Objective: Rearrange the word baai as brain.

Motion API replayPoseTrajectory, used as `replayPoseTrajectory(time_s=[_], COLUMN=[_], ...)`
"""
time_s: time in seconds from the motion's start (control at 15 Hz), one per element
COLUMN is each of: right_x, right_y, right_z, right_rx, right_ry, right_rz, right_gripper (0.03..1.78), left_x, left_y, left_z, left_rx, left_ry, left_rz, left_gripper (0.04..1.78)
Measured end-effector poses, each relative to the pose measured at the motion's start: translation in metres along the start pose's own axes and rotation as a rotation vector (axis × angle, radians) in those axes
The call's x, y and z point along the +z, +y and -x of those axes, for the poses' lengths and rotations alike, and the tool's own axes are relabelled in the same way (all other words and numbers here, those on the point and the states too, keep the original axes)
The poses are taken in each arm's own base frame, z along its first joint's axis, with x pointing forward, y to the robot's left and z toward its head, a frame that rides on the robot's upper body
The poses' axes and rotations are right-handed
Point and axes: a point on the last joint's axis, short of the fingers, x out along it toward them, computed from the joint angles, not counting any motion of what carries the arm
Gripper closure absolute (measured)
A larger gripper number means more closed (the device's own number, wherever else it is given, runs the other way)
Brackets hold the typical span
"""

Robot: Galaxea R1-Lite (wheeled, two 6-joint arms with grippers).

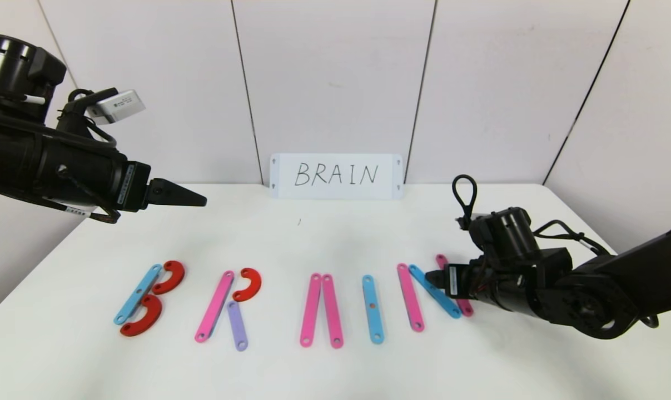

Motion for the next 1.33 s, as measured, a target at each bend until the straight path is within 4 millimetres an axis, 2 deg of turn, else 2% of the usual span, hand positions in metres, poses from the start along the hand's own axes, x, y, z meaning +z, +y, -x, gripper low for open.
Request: replayPoseTrajectory(time_s=[0.53, 0.67, 0.93, 1.13, 1.33], right_x=[0.002, 0.008, 0.024, 0.035, 0.041], right_y=[0.000, 0.001, 0.005, 0.004, 0.000], right_z=[0.003, 0.008, 0.027, 0.045, 0.066], right_rx=[0.001, 0.014, 0.132, 0.264, 0.306], right_ry=[-0.009, -0.035, -0.091, -0.130, -0.177], right_rz=[0.010, 0.015, 0.153, 0.183, 0.194], right_gripper=[0.08, 0.08, 0.08, 0.08, 0.08], left_x=[0.000, 0.000, 0.000, 0.000, -0.001], left_y=[0.001, 0.001, 0.001, 0.001, 0.000], left_z=[-0.002, -0.002, -0.002, -0.002, 0.000], left_rx=[-0.001, -0.001, -0.001, -0.001, -0.001], left_ry=[0.005, 0.004, 0.004, 0.006, 0.005], left_rz=[0.002, 0.001, 0.001, 0.001, 0.001], left_gripper=[0.08, 0.08, 0.08, 0.08, 0.08])
